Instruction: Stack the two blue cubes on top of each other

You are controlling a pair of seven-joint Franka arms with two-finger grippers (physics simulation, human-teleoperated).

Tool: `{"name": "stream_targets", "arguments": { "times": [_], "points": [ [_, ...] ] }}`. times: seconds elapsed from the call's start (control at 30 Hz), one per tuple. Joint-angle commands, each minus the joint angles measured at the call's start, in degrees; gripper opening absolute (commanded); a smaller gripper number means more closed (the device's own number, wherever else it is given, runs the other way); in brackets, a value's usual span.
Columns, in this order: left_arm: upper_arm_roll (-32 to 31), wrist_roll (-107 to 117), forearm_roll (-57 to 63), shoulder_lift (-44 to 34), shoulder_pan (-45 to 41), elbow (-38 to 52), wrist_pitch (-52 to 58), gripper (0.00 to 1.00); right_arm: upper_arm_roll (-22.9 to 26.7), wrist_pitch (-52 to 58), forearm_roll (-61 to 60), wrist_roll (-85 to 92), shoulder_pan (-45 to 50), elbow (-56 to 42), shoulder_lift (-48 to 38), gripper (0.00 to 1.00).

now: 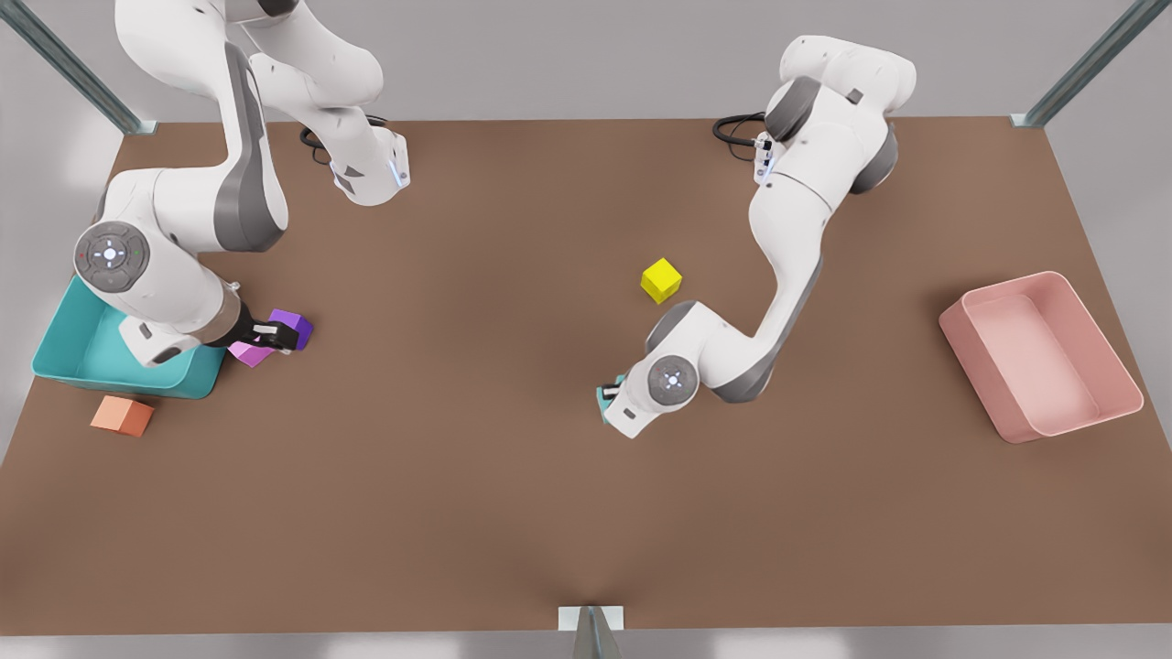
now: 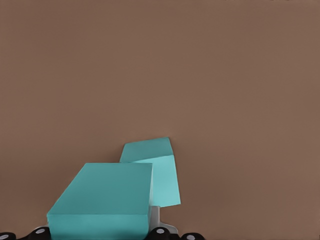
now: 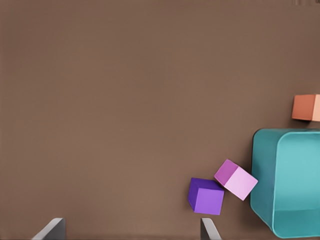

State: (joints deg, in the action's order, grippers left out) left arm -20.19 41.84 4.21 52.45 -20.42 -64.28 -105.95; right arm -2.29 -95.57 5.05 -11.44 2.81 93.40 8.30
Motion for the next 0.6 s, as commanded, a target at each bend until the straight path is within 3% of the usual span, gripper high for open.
{"name": "stream_targets", "arguments": {
  "times": [0.0, 0.2, 0.23, 0.27, 0.57],
  "points": [
    [-0.02, 14.15, -0.61, 0.19, -0.24, -0.06, -2.16, 0.43, 0.00, 0.03, -0.04, 4.85, 0.00, 0.03, -0.04, 1.00],
    [-0.29, 14.15, -0.78, 1.34, -0.50, 0.03, -3.04, 0.46, 0.00, 0.12, -0.04, 3.80, 0.00, 0.29, 0.05, 1.00],
    [-0.29, 14.15, -0.78, 1.34, -0.50, 0.03, -3.12, 0.63, 0.00, 0.12, -0.04, 3.71, 0.00, 0.29, 0.05, 1.00],
    [-0.29, 14.06, -0.78, 1.43, -0.50, 0.12, -3.12, 1.00, 0.00, 0.03, -0.04, 3.71, 0.00, 0.29, 0.05, 1.00],
    [-0.37, 14.15, -0.96, -0.33, 0.29, 0.03, 0.20, 1.00, 0.09, 0.64, -0.04, 3.71, -0.09, 0.29, 0.05, 1.00]
  ]
}}
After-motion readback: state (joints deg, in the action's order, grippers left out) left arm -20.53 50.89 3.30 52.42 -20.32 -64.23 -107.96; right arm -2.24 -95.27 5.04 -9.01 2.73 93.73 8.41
